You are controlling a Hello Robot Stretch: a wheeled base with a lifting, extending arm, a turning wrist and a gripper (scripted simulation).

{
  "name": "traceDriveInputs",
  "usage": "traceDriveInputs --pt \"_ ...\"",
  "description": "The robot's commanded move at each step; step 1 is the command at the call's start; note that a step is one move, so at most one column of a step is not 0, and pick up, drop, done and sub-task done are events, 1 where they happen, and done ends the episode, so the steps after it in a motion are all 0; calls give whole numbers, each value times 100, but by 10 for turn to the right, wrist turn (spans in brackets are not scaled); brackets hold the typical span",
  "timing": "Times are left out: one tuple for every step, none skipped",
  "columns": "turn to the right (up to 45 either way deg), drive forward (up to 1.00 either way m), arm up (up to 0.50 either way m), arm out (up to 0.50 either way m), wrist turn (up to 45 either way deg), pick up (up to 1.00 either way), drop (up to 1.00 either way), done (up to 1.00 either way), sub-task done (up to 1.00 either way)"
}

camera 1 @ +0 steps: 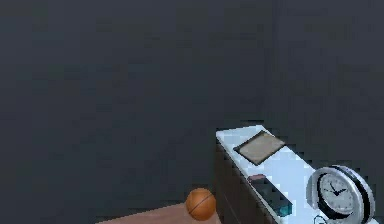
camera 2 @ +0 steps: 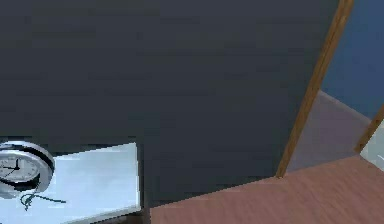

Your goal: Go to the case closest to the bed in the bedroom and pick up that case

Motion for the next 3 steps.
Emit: traceDriveInputs --pt "-270 0 0 0 0 0 0 0 0" --pt "0 55 0 0 0 0 0 0 0" --pt "-450 0 0 0 0 0 0 0 0"
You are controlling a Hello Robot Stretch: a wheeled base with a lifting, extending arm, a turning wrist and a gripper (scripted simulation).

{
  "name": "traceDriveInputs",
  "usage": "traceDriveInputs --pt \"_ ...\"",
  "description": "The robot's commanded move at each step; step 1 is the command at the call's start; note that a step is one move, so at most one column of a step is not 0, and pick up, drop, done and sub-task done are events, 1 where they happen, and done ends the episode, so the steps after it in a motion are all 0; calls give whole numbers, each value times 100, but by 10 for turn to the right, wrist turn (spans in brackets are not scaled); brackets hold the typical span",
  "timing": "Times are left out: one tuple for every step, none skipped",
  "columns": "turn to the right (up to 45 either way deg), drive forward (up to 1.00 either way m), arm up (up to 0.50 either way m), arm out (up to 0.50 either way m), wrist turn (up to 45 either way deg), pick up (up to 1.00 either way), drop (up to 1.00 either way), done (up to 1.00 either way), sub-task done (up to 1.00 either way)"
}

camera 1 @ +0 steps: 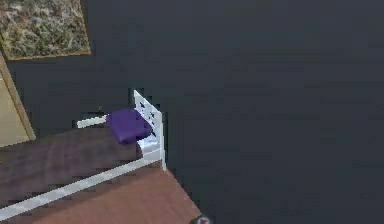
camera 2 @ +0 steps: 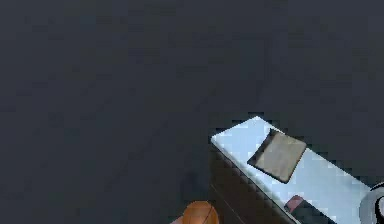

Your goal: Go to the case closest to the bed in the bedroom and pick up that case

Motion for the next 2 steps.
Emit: traceDriveInputs --pt "-450 0 0 0 0 0 0 0 0" --pt "-330 0 0 0 0 0 0 0 0"
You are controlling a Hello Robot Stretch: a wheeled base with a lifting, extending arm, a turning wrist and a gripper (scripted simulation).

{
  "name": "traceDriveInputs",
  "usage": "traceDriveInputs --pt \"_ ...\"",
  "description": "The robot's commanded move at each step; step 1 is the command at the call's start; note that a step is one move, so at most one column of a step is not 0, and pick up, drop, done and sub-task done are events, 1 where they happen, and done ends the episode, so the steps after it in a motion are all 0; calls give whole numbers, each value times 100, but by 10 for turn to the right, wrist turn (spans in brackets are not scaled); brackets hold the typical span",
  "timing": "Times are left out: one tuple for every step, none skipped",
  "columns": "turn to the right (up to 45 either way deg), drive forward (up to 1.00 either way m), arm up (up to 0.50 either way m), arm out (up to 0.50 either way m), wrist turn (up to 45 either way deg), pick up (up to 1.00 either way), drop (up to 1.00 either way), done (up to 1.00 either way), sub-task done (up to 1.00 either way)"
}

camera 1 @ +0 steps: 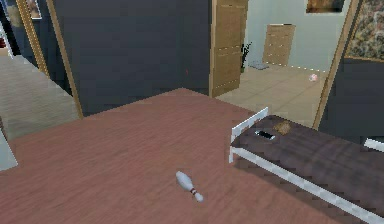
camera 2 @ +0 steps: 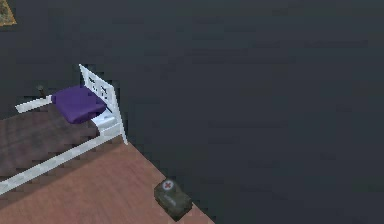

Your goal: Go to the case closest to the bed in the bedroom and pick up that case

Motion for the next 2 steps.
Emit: traceDriveInputs --pt "0 0 10 0 0 0 0 0 0" --pt "0 0 0 46 0 0 0 0 0"
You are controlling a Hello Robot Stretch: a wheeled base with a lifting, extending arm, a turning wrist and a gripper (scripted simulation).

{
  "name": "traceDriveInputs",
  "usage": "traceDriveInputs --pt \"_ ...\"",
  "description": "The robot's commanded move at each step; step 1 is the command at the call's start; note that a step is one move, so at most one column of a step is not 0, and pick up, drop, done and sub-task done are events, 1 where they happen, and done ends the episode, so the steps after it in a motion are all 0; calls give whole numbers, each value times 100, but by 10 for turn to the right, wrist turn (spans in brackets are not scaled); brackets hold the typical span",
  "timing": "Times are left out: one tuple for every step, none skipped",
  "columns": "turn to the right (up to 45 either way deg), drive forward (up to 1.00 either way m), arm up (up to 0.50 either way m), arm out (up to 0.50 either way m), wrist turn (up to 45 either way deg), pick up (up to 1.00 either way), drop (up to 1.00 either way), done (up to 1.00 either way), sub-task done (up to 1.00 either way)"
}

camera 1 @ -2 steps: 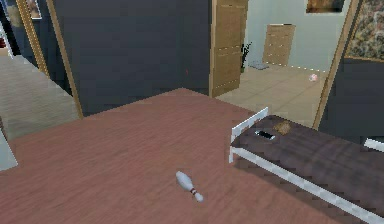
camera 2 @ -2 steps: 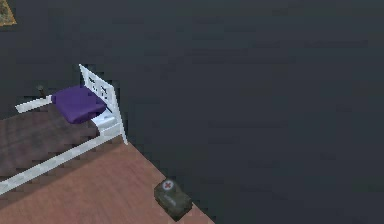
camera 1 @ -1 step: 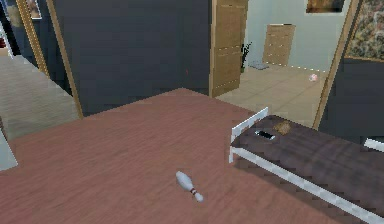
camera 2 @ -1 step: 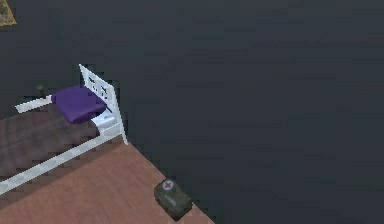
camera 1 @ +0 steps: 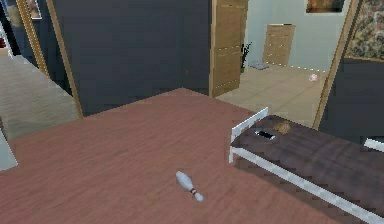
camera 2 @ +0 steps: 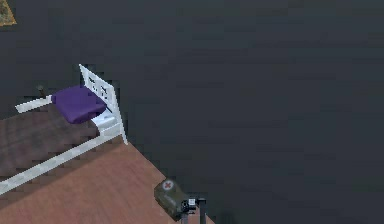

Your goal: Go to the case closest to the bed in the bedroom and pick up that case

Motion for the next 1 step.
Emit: traceDriveInputs --pt "0 0 0 0 450 0 0 0 0"
